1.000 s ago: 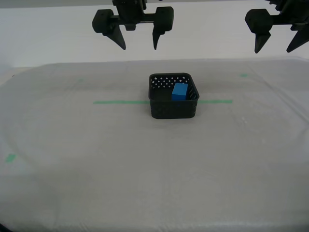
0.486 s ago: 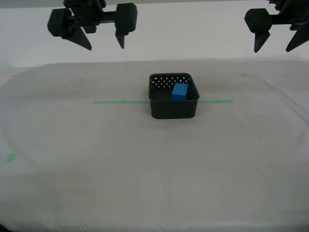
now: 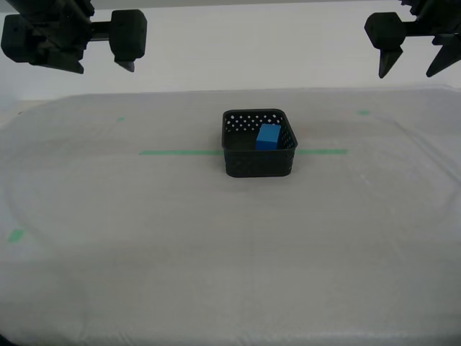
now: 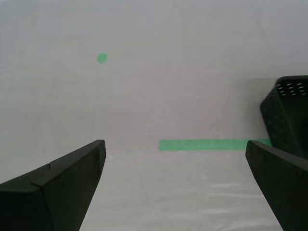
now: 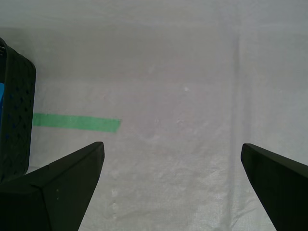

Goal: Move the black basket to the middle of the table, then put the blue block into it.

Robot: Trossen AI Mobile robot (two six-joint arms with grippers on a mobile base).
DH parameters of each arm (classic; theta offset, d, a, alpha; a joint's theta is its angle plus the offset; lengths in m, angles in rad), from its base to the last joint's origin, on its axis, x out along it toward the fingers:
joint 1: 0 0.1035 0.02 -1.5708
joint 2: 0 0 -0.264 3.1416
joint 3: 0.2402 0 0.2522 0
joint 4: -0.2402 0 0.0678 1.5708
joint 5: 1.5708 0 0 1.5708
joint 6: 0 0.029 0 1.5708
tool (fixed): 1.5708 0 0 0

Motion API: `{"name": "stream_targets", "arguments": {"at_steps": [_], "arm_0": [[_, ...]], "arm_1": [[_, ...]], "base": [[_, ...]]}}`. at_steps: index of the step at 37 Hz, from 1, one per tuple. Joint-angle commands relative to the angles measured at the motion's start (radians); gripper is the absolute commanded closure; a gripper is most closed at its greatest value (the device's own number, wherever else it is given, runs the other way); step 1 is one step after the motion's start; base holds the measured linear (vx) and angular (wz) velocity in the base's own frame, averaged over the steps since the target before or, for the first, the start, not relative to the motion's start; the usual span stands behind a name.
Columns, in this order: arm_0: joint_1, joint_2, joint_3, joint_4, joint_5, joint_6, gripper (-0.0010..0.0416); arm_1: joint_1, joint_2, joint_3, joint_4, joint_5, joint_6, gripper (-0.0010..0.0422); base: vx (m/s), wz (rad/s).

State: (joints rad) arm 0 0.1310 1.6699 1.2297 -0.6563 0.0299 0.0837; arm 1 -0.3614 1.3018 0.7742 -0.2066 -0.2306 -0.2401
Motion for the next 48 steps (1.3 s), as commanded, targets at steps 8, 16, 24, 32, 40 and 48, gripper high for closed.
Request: {"name": "stream_targets", "arguments": {"at_steps": [8, 16, 24, 32, 40, 48], "arm_0": [[0.000, 0.000, 0.001, 0.002, -0.002, 0.002, 0.0007], [0.000, 0.000, 0.001, 0.003, -0.002, 0.001, 0.0007], [0.000, 0.000, 0.001, 0.004, -0.002, 0.002, 0.0007], [0.000, 0.000, 0.001, 0.004, -0.002, 0.001, 0.0007], [0.000, 0.000, 0.001, 0.005, -0.002, 0.002, 0.0007], [0.000, 0.000, 0.001, 0.005, -0.002, 0.002, 0.0007]], "arm_1": [[0.072, 0.003, -0.001, 0.033, 0.087, 0.033, 0.0012], [0.092, 0.028, 0.013, 0.004, 0.109, 0.012, 0.0012], [0.095, 0.124, 0.089, -0.005, 0.144, 0.012, 0.0012], [0.095, 0.202, 0.143, -0.004, 0.154, 0.013, 0.0012], [0.094, 0.210, 0.141, -0.063, 0.154, 0.013, 0.0012], [0.093, 0.210, 0.141, -0.067, 0.154, 0.013, 0.0012]], "base": [[0.000, 0.000], [0.000, 0.000], [0.000, 0.000], [0.000, 0.000], [0.000, 0.000], [0.000, 0.000]]}}
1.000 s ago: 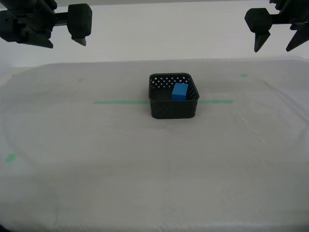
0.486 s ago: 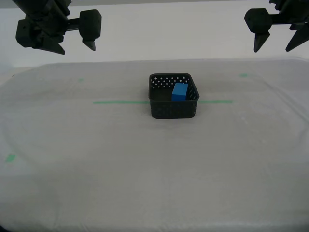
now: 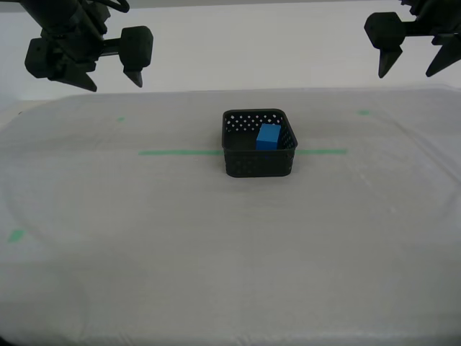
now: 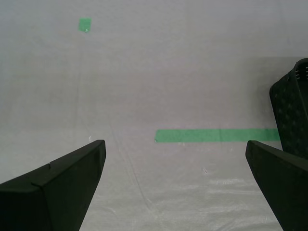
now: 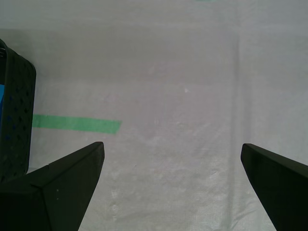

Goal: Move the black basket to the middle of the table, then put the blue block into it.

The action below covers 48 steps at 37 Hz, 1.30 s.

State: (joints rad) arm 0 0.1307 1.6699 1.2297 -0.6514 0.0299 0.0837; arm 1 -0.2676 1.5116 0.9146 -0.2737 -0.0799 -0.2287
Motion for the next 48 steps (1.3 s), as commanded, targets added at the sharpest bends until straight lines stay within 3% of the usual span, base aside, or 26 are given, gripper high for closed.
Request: {"name": "stream_targets", "arguments": {"at_steps": [1, 48], "arm_0": [[0.001, 0.000, 0.001, 0.001, -0.002, 0.002, 0.0007], [0.001, 0.000, 0.001, 0.001, -0.002, 0.002, 0.0007]], "arm_1": [[0.000, 0.000, 0.000, 0.000, 0.003, 0.002, 0.0012], [0.000, 0.000, 0.000, 0.000, 0.003, 0.002, 0.0012]], "base": [[0.000, 0.000], [0.000, 0.000]]}}
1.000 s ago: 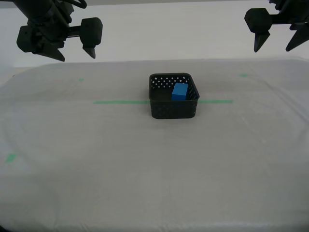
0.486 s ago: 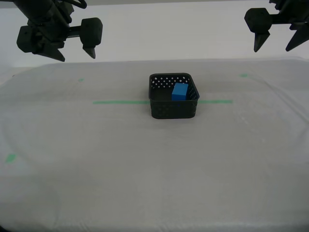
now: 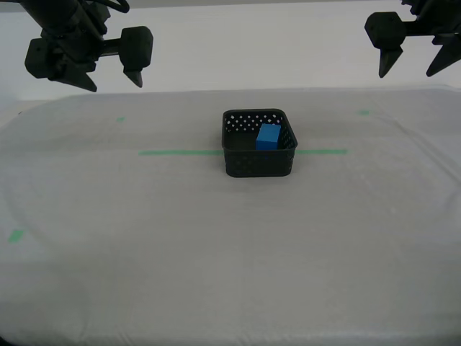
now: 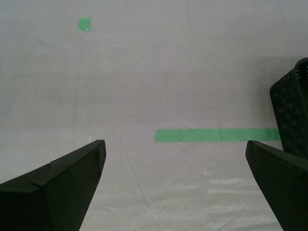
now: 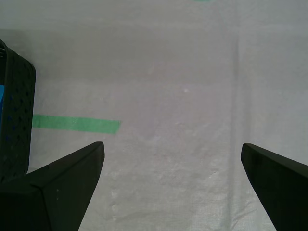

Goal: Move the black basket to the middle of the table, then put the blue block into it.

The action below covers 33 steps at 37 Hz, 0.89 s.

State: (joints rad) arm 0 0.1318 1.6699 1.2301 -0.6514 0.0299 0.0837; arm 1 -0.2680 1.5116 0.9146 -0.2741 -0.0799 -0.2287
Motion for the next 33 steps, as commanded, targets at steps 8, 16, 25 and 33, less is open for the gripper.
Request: {"name": "stream_targets", "arguments": {"at_steps": [8, 16, 25, 33], "arm_0": [[0.000, 0.000, 0.000, 0.000, -0.002, 0.002, 0.0007], [0.000, 0.000, 0.000, 0.000, -0.002, 0.002, 0.0007], [0.000, 0.000, 0.000, 0.000, -0.002, 0.002, 0.0007], [0.000, 0.000, 0.000, 0.000, -0.002, 0.002, 0.0007]], "arm_1": [[0.000, 0.000, 0.000, 0.000, 0.003, 0.002, 0.0012], [0.000, 0.000, 0.000, 0.000, 0.003, 0.002, 0.0012], [0.000, 0.000, 0.000, 0.000, 0.003, 0.002, 0.0012], [0.000, 0.000, 0.000, -0.001, 0.003, 0.002, 0.0012]], "base": [[0.000, 0.000], [0.000, 0.000], [0.000, 0.000], [0.000, 0.000]]}}
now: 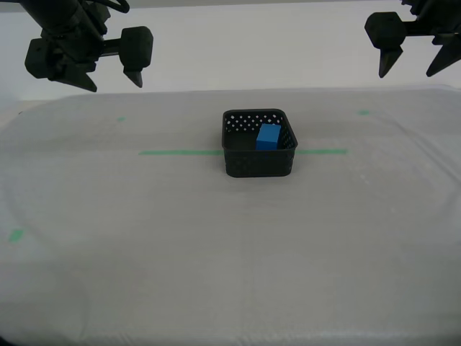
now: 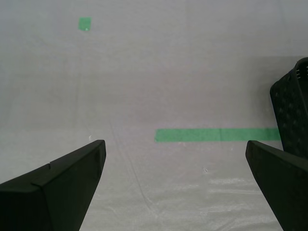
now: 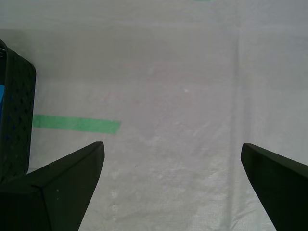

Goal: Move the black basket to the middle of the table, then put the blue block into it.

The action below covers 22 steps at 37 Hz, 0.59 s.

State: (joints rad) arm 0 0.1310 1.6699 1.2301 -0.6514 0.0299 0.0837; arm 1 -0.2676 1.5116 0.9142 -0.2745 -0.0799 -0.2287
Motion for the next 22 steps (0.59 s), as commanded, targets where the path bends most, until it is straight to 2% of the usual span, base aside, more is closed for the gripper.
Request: {"name": "stream_targets", "arguments": {"at_steps": [1, 22], "arm_0": [[0.000, 0.000, 0.000, 0.000, -0.002, 0.001, 0.0007], [0.000, 0.000, 0.000, 0.001, -0.002, 0.002, 0.0007]], "arm_1": [[0.000, 0.000, 0.000, 0.000, 0.003, 0.002, 0.0012], [0.000, 0.001, 0.000, 0.000, 0.003, 0.002, 0.0012]], "base": [[0.000, 0.000], [0.000, 0.000]]}}
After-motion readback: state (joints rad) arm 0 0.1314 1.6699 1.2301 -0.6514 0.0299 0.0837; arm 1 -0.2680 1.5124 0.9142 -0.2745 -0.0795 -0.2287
